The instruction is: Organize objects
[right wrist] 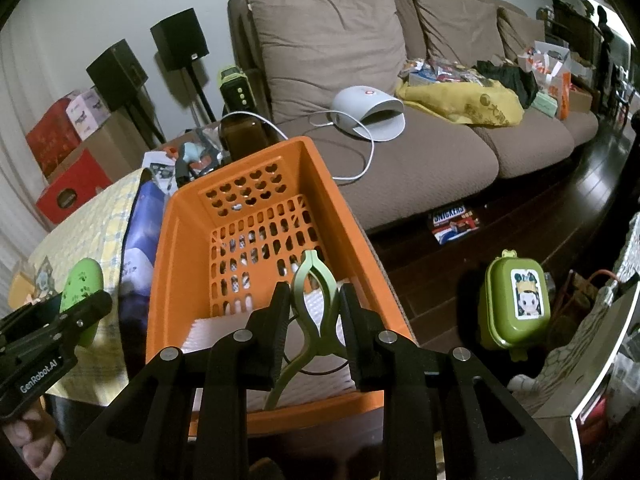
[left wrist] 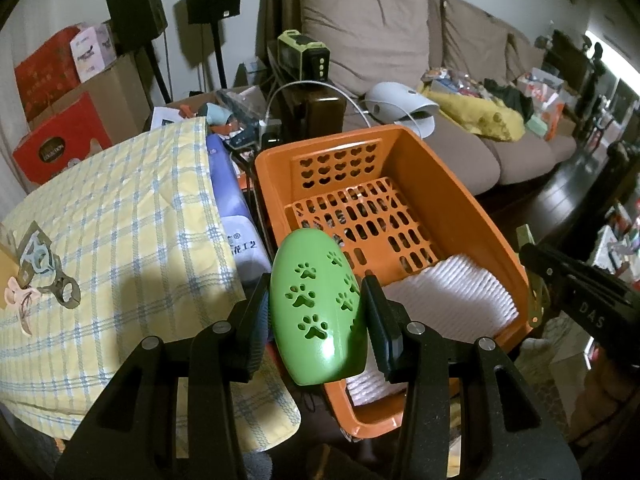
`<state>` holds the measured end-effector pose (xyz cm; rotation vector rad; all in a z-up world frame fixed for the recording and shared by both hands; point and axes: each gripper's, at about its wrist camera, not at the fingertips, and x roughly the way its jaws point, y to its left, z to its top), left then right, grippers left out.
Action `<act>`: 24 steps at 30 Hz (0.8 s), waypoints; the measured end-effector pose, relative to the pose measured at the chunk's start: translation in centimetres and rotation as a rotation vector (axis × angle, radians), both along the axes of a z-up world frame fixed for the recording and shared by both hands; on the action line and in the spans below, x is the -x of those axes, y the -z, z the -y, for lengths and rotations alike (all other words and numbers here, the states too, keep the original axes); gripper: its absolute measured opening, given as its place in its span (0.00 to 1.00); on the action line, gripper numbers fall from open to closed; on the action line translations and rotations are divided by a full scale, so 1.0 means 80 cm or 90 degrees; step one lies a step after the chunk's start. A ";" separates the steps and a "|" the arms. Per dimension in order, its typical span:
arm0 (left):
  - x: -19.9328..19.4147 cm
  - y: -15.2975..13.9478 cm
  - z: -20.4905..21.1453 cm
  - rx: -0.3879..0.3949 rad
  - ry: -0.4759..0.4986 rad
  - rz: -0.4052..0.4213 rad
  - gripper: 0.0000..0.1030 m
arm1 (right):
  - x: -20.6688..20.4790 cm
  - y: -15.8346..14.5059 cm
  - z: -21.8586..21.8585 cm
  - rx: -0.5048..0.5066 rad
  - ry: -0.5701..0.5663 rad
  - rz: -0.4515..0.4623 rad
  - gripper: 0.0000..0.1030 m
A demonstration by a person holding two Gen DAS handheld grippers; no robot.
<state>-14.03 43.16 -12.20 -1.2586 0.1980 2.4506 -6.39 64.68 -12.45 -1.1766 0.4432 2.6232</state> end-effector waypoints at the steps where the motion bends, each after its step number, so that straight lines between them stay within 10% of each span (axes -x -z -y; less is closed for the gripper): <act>1: 0.000 0.001 0.000 0.000 0.000 0.001 0.39 | 0.000 0.001 0.001 0.000 0.000 0.001 0.24; 24: -0.001 0.015 -0.008 0.003 0.000 0.008 0.39 | 0.003 0.014 -0.003 0.005 0.000 0.014 0.24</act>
